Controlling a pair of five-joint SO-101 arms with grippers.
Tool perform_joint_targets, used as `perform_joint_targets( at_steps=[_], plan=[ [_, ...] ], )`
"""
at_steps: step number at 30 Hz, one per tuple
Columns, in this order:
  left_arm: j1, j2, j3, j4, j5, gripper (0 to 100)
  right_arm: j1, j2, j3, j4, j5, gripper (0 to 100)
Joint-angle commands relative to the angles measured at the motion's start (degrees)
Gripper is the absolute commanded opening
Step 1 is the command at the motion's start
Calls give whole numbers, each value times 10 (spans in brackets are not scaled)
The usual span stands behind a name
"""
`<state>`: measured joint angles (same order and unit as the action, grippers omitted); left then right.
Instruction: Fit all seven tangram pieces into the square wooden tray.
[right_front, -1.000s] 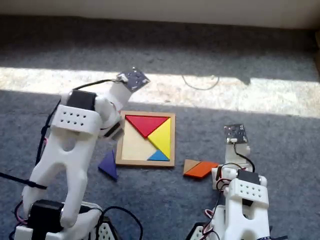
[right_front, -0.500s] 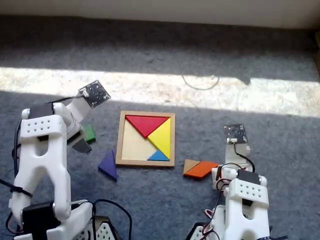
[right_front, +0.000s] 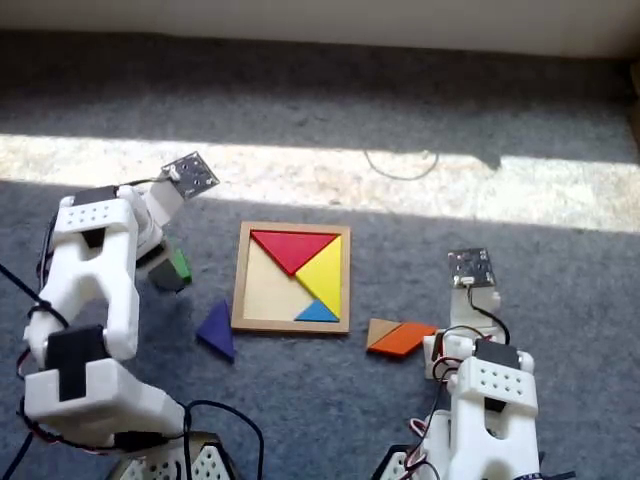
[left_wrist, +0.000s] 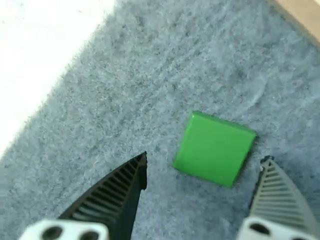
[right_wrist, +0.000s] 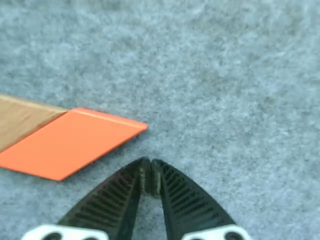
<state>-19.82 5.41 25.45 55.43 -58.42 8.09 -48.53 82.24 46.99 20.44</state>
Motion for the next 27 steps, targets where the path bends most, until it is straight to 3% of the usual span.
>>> perform_joint_targets(
  at_steps=[1,6,11,18,23,27],
  plan=[
    [-12,72,-108,20,-4,340,6,0,2,-21,-2,4],
    [-12,138,-153,21,-8,339,6,0,2,-21,-2,4],
    [-7,156,-145,27,-28,272,7,0,2,-21,-2,4],
    [-3,147,-152,116,-40,171,7,0,2,-21,-2,4],
    [28,71,-151,207,-36,136,7,0,2,-21,-2,4],
    [83,-15,-137,252,40,136,7,0,2,-21,-2,4]
  ],
)
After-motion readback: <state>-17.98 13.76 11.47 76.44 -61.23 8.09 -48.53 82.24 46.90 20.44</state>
